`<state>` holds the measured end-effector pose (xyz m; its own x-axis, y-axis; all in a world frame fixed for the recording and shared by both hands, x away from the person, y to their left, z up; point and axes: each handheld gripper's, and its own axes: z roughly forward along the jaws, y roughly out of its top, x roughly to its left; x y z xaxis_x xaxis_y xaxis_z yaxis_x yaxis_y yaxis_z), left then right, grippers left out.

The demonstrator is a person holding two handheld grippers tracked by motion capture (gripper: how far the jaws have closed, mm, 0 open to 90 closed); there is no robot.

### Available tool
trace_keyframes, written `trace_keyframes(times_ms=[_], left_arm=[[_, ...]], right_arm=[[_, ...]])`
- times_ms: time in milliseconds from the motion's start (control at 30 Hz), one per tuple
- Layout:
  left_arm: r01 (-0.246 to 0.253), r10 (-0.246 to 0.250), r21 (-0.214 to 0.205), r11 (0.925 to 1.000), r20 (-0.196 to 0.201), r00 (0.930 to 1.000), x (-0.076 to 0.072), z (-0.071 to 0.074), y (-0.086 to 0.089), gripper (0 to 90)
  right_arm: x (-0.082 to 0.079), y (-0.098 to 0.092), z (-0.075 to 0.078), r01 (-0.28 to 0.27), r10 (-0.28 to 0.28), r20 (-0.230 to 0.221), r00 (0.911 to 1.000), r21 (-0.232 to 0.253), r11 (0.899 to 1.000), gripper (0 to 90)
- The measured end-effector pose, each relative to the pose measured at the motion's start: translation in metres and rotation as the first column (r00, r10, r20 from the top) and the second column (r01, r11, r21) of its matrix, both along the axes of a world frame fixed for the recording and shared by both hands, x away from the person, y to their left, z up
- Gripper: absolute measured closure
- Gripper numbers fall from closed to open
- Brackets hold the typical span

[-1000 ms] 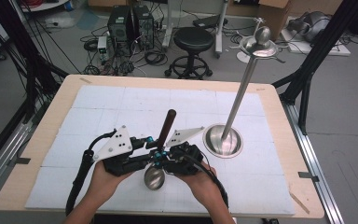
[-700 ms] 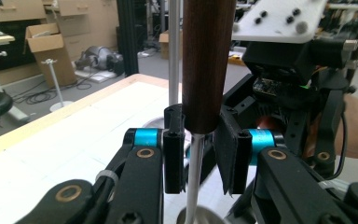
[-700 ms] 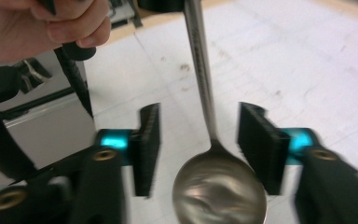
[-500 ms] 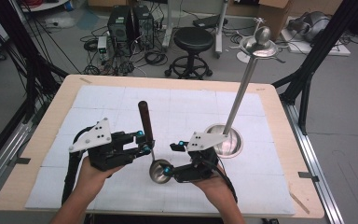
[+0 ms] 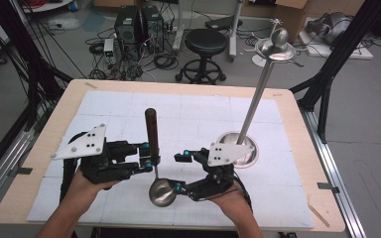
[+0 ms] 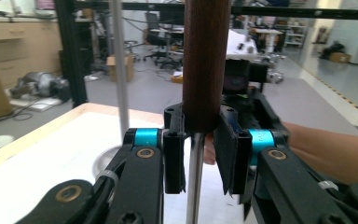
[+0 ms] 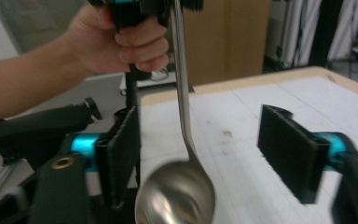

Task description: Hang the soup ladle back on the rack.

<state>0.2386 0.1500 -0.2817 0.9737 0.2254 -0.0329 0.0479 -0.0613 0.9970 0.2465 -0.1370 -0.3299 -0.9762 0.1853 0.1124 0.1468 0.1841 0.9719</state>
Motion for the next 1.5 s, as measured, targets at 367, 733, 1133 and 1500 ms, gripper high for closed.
trace_keyframes(times_ms=[367,733,1133,1500], left_arm=[[0.090,-0.090,0.023,0.9957,0.012,0.9959,-0.006,0.003,-0.019,73.7],[0.101,-0.101,0.014,0.9948,0.006,0.9949,-0.006,0.002,-0.021,73.7],[-0.080,0.080,0.000,0.9968,-0.017,0.9966,-0.005,-0.007,-0.016,42.8],[-0.182,0.182,0.005,0.9832,-0.074,0.9804,0.001,-0.009,-0.025,30.6]], right_arm=[[-0.001,0.009,0.001,-0.132,0.131,0.034,0.9908,0.031,0.991,52.9],[-0.004,0.016,0.000,-0.143,0.138,0.074,0.9877,0.072,0.987,83.7],[-0.006,0.021,-0.006,0.016,-0.016,-0.051,0.9986,-0.007,1.000,84.2],[-0.012,0.023,-0.008,0.243,-0.248,-0.091,0.9645,-0.062,0.968,84.1]])
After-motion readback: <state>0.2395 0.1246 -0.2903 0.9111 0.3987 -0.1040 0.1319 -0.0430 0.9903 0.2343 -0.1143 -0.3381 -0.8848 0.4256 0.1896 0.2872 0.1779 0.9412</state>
